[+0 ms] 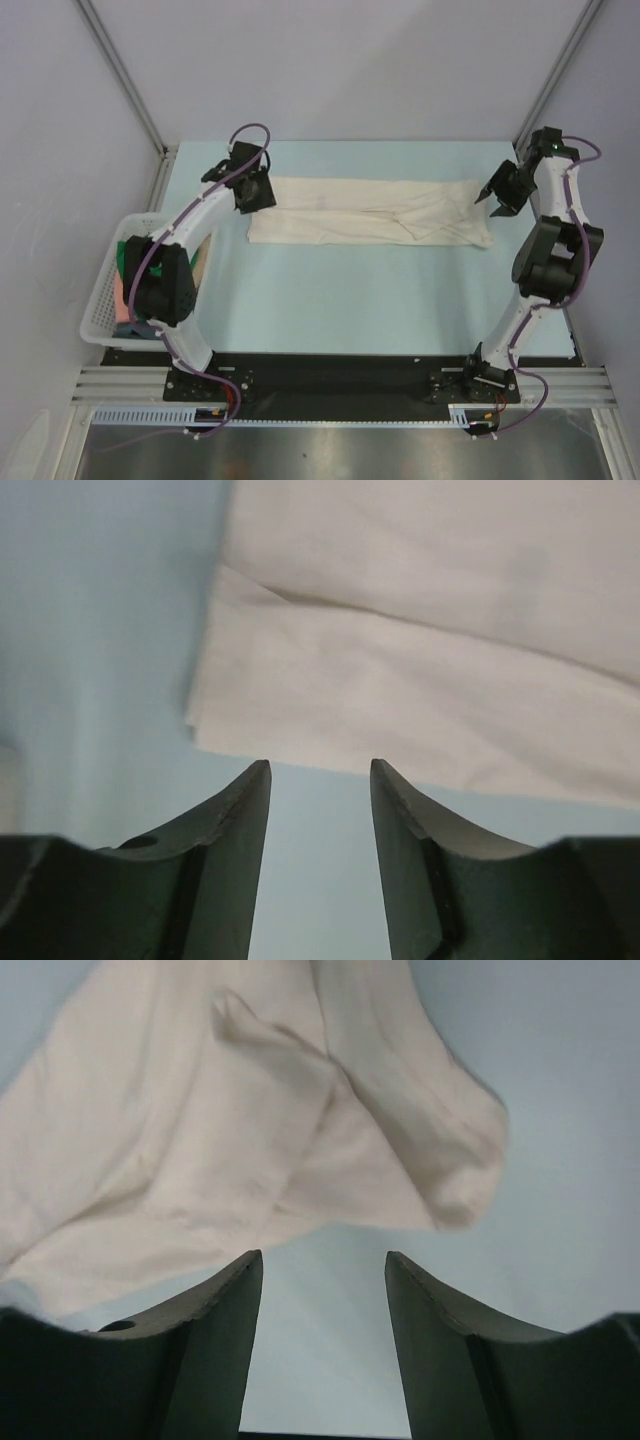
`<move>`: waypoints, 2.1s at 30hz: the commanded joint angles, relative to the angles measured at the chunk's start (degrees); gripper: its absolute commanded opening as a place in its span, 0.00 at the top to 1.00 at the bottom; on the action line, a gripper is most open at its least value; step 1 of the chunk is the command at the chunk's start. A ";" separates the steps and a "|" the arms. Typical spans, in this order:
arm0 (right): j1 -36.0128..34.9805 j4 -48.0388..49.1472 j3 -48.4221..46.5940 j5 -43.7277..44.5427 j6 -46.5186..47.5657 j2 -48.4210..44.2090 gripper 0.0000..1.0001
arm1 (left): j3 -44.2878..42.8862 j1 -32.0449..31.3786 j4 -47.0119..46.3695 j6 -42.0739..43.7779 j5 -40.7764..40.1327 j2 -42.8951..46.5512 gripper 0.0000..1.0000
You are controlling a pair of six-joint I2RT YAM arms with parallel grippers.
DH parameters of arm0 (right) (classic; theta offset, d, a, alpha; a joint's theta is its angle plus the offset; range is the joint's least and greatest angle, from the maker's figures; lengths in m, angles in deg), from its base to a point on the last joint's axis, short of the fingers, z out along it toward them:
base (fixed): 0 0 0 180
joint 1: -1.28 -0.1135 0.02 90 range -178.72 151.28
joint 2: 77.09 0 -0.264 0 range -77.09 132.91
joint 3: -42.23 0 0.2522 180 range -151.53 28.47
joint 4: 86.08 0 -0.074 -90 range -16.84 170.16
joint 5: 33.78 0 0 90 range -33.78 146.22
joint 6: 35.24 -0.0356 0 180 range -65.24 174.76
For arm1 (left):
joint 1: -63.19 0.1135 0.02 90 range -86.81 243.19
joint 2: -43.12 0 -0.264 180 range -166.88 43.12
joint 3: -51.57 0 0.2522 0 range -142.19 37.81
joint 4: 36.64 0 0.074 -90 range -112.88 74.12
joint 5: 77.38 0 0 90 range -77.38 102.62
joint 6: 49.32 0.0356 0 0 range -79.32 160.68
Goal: Fold and stack the t-shirts
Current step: Fold the tshirt
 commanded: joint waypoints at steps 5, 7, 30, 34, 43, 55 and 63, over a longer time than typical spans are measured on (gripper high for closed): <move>0.39 4.59 21.05 5.16 6.67 -14.86 0.34 | 8.63 -1.74 -9.24 2.63 19.42 0.44 0.53; 0.04 5.99 23.68 6.12 8.07 -15.12 0.35 | 8.63 -1.65 -9.15 2.98 19.77 0.52 0.54; -4.27 9.77 22.73 17.73 11.85 -8.36 0.44 | 3.09 5.11 -4.58 0.52 20.74 -9.94 0.57; -4.54 11.88 22.03 18.79 11.94 -7.13 0.48 | 4.15 6.00 -4.76 0.70 21.00 -9.76 0.57; -4.54 13.73 16.23 18.34 13.17 -2.30 0.74 | 5.47 6.00 -4.40 1.31 20.83 -10.20 0.57; -3.83 10.48 6.03 21.95 14.40 7.72 0.87 | 4.85 6.08 -3.79 1.05 18.28 -10.56 0.57; -2.78 6.45 5.15 29.32 10.37 7.65 0.52 | 6.26 5.91 -3.35 2.19 16.08 -7.57 0.57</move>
